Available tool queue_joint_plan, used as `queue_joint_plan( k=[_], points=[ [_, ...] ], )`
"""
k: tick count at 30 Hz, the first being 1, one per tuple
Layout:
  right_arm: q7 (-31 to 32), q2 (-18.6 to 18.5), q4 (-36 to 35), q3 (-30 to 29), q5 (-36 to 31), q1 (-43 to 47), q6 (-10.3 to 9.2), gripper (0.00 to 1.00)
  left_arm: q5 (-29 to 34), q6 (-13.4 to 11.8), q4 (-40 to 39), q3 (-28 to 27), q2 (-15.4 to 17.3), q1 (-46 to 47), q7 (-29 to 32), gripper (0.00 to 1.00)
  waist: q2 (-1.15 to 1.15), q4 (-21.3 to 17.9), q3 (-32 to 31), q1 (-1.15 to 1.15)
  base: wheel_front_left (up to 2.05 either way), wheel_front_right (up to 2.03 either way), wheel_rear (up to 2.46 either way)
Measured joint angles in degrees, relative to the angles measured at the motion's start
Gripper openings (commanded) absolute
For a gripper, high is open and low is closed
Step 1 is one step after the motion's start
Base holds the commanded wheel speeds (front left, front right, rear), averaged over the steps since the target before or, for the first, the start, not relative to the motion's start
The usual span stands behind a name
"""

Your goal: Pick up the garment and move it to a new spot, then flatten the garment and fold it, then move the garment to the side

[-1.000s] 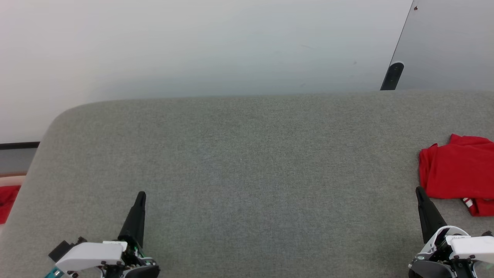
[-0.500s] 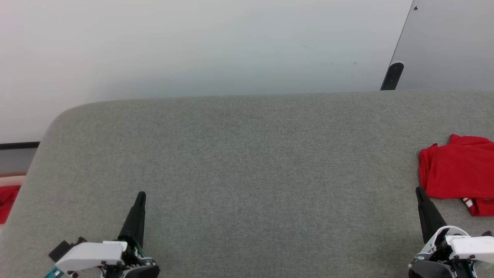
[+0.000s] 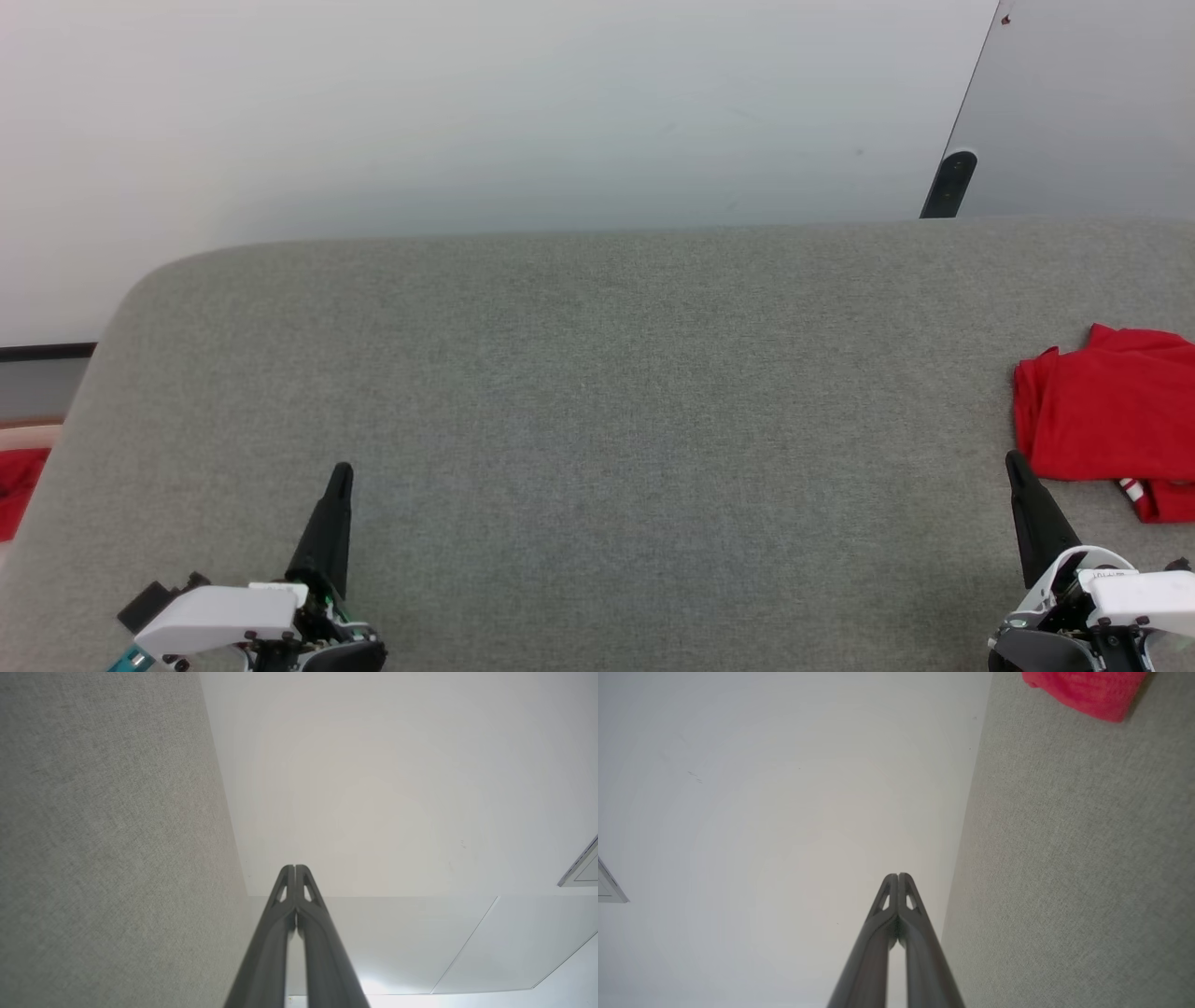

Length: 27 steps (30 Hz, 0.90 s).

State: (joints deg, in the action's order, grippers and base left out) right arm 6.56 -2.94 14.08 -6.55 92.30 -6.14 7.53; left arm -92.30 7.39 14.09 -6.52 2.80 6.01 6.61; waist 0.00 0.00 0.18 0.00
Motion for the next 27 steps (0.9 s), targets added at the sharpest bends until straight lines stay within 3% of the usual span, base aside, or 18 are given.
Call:
queue_joint_plan(
  k=[27],
  points=[
    [0.0,0.01,0.0,0.0,0.0,0.0,0.0,0.0,0.0,0.0,0.0,0.0,0.0,0.0,0.0,0.0,0.0,0.0,0.0,0.0,0.0,0.0,0.0]
  ],
)
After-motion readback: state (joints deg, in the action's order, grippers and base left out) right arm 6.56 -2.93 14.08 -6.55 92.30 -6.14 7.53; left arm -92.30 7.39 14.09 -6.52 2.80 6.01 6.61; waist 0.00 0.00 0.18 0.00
